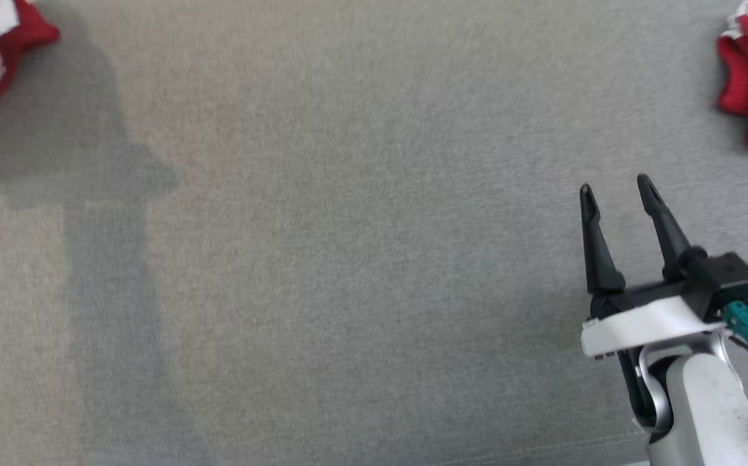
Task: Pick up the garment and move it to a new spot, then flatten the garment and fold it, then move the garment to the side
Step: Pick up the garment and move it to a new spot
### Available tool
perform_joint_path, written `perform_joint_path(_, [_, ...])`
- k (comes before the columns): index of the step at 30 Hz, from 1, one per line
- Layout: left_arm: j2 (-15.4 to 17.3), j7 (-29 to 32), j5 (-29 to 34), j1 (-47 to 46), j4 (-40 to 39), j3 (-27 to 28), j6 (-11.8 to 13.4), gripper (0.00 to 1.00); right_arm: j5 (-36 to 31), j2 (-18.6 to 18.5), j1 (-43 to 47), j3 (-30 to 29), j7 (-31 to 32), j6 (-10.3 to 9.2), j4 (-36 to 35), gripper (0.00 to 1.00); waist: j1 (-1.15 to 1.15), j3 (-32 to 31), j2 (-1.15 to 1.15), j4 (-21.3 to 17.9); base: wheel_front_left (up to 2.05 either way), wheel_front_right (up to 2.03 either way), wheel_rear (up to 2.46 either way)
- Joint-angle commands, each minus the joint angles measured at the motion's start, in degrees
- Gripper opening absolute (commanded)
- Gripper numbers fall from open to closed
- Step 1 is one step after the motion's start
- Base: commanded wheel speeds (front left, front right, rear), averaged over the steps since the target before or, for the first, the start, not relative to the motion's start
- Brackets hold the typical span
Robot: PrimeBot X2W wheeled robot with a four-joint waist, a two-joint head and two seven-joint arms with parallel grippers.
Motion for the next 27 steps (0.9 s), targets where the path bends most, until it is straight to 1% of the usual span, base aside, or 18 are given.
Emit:
perform_joint_path(1, [-1.1,1.0,0.3,-1.5,-1.1,-1.3,-0.4,0.0,1.3,0.0,1.7,-0.2,-0.7,-0.09,1.2,1.0,0.0,-10.6,0.0,-5.4,0.0,0.0,0.0])
perform_joint_path(7, [-6.7,3.2,-2.4,-3.8,-5.9,-5.6,-0.8,0.0,4.1,0.0,4.2,0.0,-2.1,-0.09,5.0,1.0,0.0,-15.2,0.0,-8.9,0.0,0.0,0.0])
perform_joint_path(10, [-10.3,3.9,-5.8,-3.9,-9.1,-8.0,-0.8,0.0,4.6,0.0,5.4,-0.4,-2.5,-0.09,6.2,1.0,0.0,-16.8,0.0,-10.4,0.0,0.0,0.0])
perform_joint_path(12, [-12.0,4.6,-9.0,-3.2,-11.6,-9.4,-0.8,0.0,4.4,0.0,6.2,-0.8,-2.6,-0.09,6.6,1.0,0.0,-17.3,0.0,-10.8,0.0,0.0,0.0])
perform_joint_path(16, [-14.2,5.9,-15.1,-0.5,-16.1,-10.7,-0.8,0.0,4.0,0.0,6.9,-1.6,-2.9,-0.09,6.9,1.0,0.0,-17.4,0.0,-11.1,0.0,0.0,0.0])
perform_joint_path(18, [-14.3,6.7,-16.6,1.7,-17.6,-11.4,-0.8,0.0,4.1,0.0,7.0,-1.7,-3.0,-0.09,7.0,1.0,0.0,-17.2,0.0,-11.0,0.0,0.0,0.0])
perform_joint_path(21, [-13.0,7.3,-17.9,6.7,-18.3,-11.9,-0.8,0.0,4.6,0.0,6.7,-1.3,-3.0,-0.09,7.1,1.0,0.0,-16.4,0.0,-10.6,0.0,0.0,0.0])
perform_joint_path(27, [-10.8,5.2,-19.2,20.1,-15.8,-11.1,0.8,0.0,5.2,0.0,5.0,-0.3,-3.2,-0.09,7.3,1.0,0.0,-13.8,0.0,-9.7,0.0,0.0,0.0])
